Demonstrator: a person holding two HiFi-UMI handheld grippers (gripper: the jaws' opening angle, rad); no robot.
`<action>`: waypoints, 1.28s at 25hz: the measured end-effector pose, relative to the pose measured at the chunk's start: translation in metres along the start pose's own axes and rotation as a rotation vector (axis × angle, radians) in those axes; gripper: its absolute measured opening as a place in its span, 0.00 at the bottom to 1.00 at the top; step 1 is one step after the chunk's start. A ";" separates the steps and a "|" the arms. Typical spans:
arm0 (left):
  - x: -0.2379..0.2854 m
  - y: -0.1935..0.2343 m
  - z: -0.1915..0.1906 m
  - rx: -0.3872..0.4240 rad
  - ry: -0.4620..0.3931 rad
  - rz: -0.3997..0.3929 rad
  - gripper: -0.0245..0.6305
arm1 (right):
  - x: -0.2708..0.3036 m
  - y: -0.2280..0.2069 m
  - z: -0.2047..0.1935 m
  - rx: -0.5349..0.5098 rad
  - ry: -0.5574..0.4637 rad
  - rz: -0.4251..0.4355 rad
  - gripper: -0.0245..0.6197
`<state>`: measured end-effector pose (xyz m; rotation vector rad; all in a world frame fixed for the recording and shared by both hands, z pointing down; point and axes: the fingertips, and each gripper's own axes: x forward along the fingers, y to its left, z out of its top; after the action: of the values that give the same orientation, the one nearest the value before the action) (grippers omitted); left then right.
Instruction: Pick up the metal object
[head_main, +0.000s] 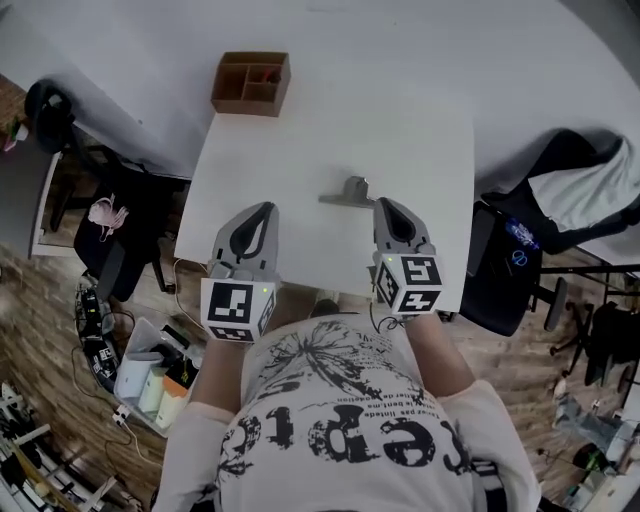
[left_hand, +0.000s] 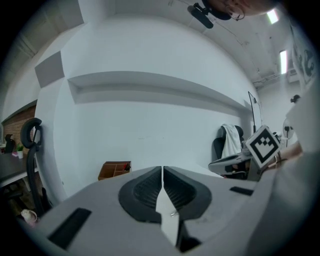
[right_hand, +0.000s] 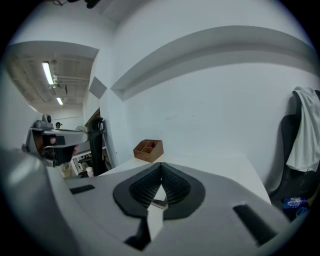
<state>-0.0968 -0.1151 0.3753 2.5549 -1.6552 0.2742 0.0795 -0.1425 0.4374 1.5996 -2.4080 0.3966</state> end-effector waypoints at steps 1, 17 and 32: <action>0.009 0.003 0.000 0.000 0.002 -0.005 0.06 | 0.008 -0.003 -0.002 0.003 0.017 -0.002 0.03; 0.109 0.030 -0.011 0.013 0.023 -0.232 0.06 | 0.097 -0.032 -0.078 0.076 0.306 -0.122 0.31; 0.153 0.092 -0.050 0.018 0.115 -0.312 0.06 | 0.157 -0.043 -0.164 0.266 0.588 -0.268 0.54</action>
<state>-0.1247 -0.2810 0.4514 2.7015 -1.1983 0.4017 0.0652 -0.2374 0.6476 1.5888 -1.7343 1.0039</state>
